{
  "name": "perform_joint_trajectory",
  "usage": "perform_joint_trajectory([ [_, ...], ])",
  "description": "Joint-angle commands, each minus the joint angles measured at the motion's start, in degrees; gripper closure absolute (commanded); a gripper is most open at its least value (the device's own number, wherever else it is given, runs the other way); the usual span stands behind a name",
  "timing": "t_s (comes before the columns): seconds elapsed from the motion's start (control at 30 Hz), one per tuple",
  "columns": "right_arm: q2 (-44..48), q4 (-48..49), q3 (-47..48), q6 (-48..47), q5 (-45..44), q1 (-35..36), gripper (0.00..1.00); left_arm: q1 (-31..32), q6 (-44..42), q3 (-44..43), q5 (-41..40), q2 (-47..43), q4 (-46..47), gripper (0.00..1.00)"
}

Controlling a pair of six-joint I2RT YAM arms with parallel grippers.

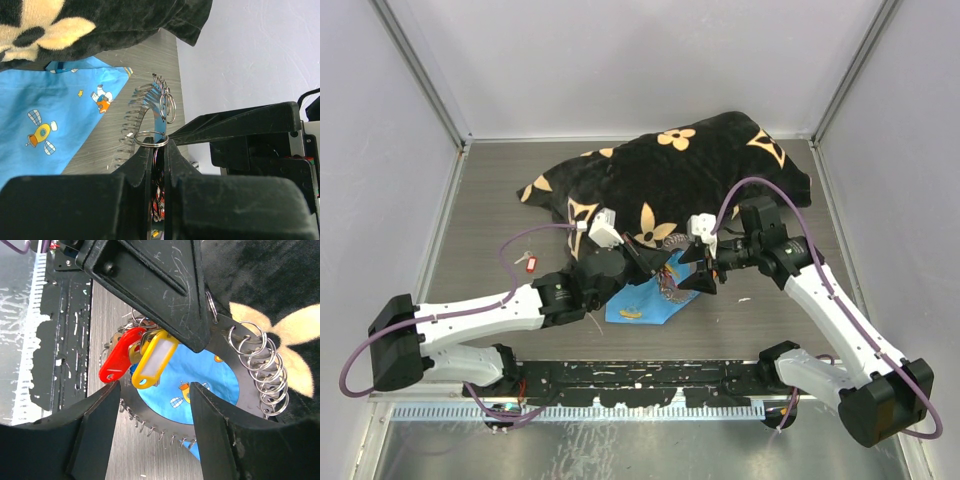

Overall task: Remove the keys from the keyring
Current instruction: Pick up the key from the keyring.

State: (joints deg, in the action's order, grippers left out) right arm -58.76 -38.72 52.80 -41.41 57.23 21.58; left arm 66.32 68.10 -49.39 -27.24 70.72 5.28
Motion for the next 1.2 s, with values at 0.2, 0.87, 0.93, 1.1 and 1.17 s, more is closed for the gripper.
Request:
perform_joint_trajectory([
  [0.2,0.4,3.8,1.1,-2.3,-5.2,1.4,0.43,0.3,4.7,-2.3,-1.5,-1.6,5.0,1.0],
  [0.87,1.0,4.4,4.7,-4.5,-11.0,5.1,0.62,0.2,17.2,-3.1,-2.8,-1.6,-0.1,1.0],
  [0.93,1.2,4.5,4.5,-4.5,-10.3,5.3,0.67,0.2,17.6,-3.1,-2.6,-1.3,0.0,1.0],
  [1.1,1.6,4.4,4.6,-4.8,-9.8,5.6,0.78,0.2,18.7,-2.9,-2.4,-1.1,-0.1,1.0],
  [1.17,1.7,4.3,4.7,-4.8,-9.7,5.6,0.83,0.2,19.1,-2.7,-2.3,-1.1,0.1,1.0],
])
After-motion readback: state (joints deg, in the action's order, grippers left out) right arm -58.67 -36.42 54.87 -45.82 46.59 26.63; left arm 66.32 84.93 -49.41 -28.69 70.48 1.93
